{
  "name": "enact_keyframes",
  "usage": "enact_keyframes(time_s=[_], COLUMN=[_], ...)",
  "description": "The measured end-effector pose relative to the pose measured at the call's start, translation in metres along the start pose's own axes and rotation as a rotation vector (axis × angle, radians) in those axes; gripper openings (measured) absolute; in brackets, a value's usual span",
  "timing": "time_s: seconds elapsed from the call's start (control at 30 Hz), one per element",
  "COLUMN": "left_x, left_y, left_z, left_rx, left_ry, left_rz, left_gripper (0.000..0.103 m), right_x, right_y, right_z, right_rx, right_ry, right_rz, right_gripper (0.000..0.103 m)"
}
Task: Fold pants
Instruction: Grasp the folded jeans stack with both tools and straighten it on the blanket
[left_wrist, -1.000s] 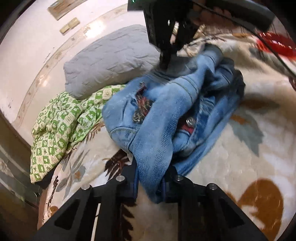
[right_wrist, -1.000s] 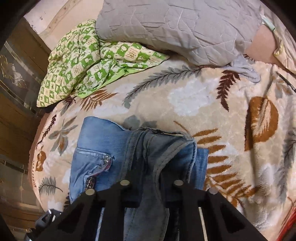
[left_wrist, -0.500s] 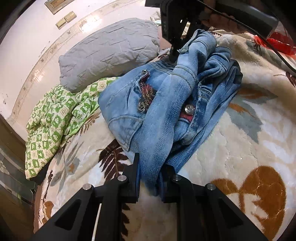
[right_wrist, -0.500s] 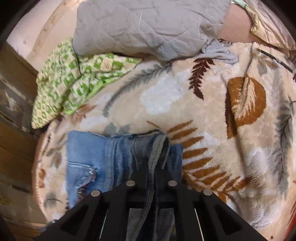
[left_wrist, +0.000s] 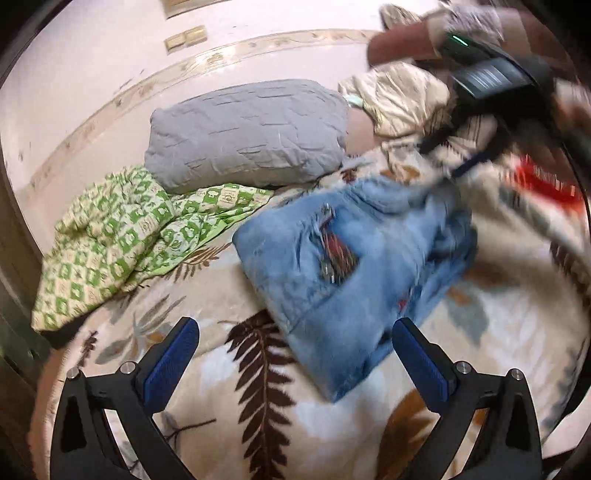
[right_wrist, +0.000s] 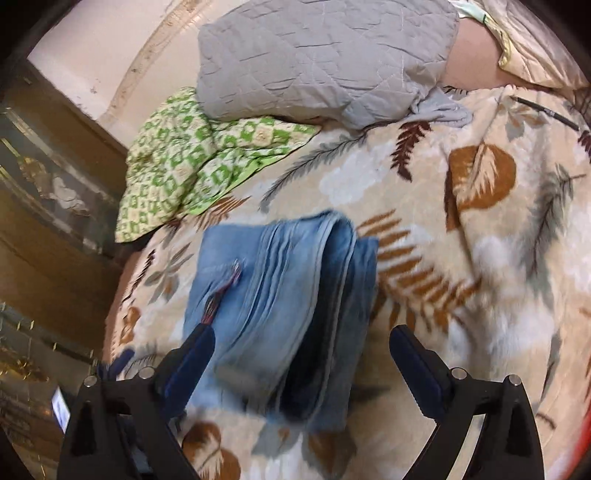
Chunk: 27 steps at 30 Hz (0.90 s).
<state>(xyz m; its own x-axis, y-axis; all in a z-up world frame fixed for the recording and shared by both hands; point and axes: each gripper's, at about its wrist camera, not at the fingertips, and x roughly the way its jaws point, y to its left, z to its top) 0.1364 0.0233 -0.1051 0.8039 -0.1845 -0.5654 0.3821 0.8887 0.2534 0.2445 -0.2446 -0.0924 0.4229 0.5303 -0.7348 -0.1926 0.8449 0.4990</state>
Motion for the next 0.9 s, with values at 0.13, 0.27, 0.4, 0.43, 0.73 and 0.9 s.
enact_keyframes(time_s=[0.13,0.27,0.4,0.43,0.73,0.9], left_x=[0.003,0.048,0.115,0.130,0.206,0.218], left_y=[0.036,0.093,0.119,0.120,0.117,0.116], left_z=[0.021,0.047,0.063,0.065,0.065,0.065], left_rx=[-0.196,-0.455,-0.597,-0.614,-0.696,-0.668], left_ry=[-0.029,0.060,0.233,0.273,0.481,0.524], left_rz=[-0.083,-0.182,-0.284,-0.288,-0.334,-0.326], left_gripper=[0.103,0.103,0.103,0.103,0.093,0.049], right_x=[-0.011,-0.013,0.002,0.005,0.021,0.018], right_y=[0.012,0.034,0.037,0.036,0.036,0.042], right_z=[-0.022,-0.035,-0.037,-0.038,-0.035,-0.046], right_rx=[-0.073,-0.226,-0.262,-0.257,-0.246,-0.363], right_ry=[-0.032,-0.053,-0.024,-0.017,-0.063,-0.081], right_rz=[0.042,0.015,0.007,0.015,0.073,0.026], right_gripper=[0.095,0.081,0.076,0.075,0.037,0.018])
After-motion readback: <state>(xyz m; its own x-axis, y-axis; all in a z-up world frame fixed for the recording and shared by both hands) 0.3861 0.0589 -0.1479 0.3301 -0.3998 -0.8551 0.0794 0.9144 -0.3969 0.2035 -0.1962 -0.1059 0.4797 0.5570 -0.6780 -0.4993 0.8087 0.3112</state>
